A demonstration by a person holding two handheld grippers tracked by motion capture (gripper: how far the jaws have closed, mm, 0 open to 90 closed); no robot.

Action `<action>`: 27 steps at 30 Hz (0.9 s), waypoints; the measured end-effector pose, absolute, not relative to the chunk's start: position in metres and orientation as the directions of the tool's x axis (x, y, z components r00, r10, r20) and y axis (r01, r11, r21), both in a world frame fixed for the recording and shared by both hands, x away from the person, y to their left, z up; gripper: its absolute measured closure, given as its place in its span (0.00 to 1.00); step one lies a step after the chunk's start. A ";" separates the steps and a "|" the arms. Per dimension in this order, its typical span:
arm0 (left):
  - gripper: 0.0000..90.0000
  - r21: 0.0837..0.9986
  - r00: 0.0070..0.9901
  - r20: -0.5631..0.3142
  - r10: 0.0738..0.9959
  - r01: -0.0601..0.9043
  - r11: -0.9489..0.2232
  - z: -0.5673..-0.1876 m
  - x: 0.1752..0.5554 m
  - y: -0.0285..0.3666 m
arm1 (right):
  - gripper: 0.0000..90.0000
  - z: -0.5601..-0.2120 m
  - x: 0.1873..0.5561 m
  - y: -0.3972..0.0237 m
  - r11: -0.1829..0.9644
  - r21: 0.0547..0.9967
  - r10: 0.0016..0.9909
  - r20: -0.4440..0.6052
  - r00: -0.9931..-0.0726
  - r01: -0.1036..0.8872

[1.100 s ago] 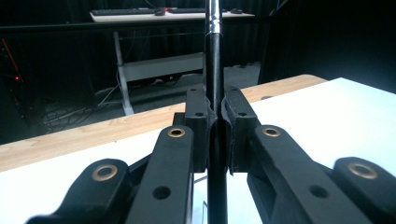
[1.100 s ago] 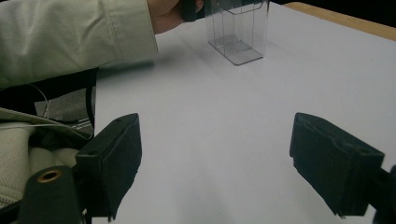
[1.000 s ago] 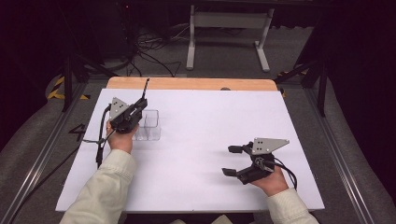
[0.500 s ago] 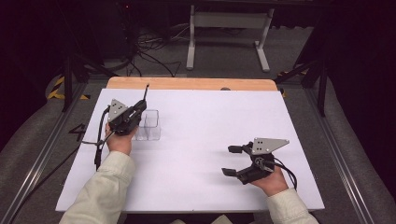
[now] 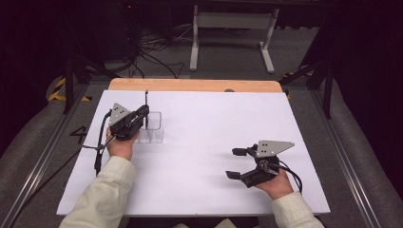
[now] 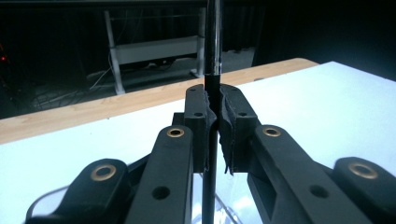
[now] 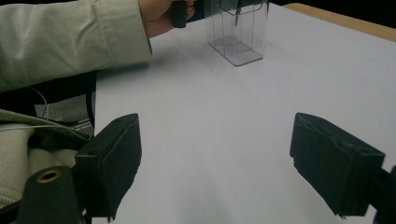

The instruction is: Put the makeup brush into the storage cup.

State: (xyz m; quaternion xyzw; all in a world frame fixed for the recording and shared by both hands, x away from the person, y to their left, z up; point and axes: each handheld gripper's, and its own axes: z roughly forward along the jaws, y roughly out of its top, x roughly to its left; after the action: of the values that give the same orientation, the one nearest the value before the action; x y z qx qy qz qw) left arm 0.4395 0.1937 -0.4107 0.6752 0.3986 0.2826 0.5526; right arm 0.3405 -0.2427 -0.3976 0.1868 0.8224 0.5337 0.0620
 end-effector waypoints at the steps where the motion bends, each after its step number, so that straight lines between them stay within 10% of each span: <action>1: 0.91 0.971 0.523 -0.062 0.850 0.230 -0.070 -0.411 0.439 0.195 | 0.19 -0.398 0.340 -0.243 0.361 0.901 0.373 0.099 -0.922 0.242; 10: 0.91 0.963 0.528 -0.087 0.845 0.261 -0.064 -0.412 0.435 0.200 | 0.19 -0.398 0.341 -0.243 0.359 0.902 0.378 0.097 -0.921 0.242; 17: 0.41 0.948 0.572 -0.178 0.800 0.319 -0.017 -0.408 0.433 0.206 | 0.18 -0.397 0.341 -0.244 0.352 0.905 0.384 0.096 -0.919 0.241; 27: 0.17 0.952 0.644 -0.139 0.752 0.296 -0.078 -0.392 0.412 0.208 | 0.12 -0.393 0.345 -0.254 0.318 0.917 0.450 0.076 -0.890 0.239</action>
State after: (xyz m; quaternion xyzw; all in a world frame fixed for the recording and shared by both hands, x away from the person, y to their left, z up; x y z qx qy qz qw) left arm 0.4121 0.2082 -0.3923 0.7063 0.3710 0.2005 0.5686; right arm 0.3453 -0.2540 -0.3926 0.2135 0.8060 0.5434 0.0971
